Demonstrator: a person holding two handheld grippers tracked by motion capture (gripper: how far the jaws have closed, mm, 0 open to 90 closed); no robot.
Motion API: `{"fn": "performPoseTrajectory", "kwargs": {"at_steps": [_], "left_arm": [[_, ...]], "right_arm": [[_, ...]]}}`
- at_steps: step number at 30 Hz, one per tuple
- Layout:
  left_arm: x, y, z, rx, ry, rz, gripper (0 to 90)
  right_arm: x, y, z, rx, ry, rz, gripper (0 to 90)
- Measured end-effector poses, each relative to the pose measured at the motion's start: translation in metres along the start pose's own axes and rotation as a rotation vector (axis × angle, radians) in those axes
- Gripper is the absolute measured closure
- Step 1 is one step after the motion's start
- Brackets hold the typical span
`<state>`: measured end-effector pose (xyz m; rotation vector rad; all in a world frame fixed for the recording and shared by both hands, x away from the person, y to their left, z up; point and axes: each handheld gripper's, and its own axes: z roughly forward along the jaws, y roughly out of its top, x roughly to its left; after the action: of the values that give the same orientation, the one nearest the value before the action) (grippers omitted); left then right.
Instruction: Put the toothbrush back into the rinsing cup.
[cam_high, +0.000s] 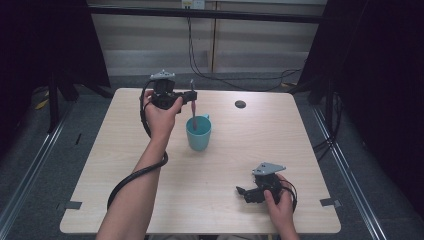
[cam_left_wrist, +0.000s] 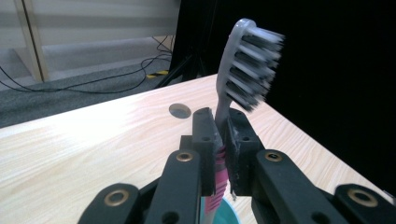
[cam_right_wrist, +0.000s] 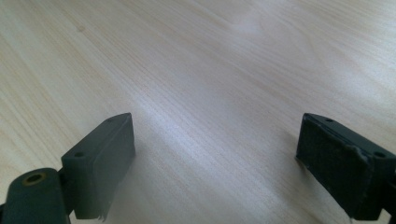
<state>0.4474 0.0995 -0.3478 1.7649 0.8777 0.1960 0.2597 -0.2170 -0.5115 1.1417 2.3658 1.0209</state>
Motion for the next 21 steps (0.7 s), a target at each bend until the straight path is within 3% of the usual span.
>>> {"fn": "performPoseTrajectory", "kwargs": {"at_steps": [8, 21], "left_arm": [[0.004, -0.012, 0.007, 0.008, 0.001, -0.013, 84.0], [0.008, -0.031, 0.009, 0.006, 0.039, -0.031, 83.7]], "right_arm": [[0.0, 0.0, 0.0, 0.0, 0.004, -0.001, 11.0], [0.0, 0.0, 0.0, 0.003, 0.008, -0.002, 11.0]]}}
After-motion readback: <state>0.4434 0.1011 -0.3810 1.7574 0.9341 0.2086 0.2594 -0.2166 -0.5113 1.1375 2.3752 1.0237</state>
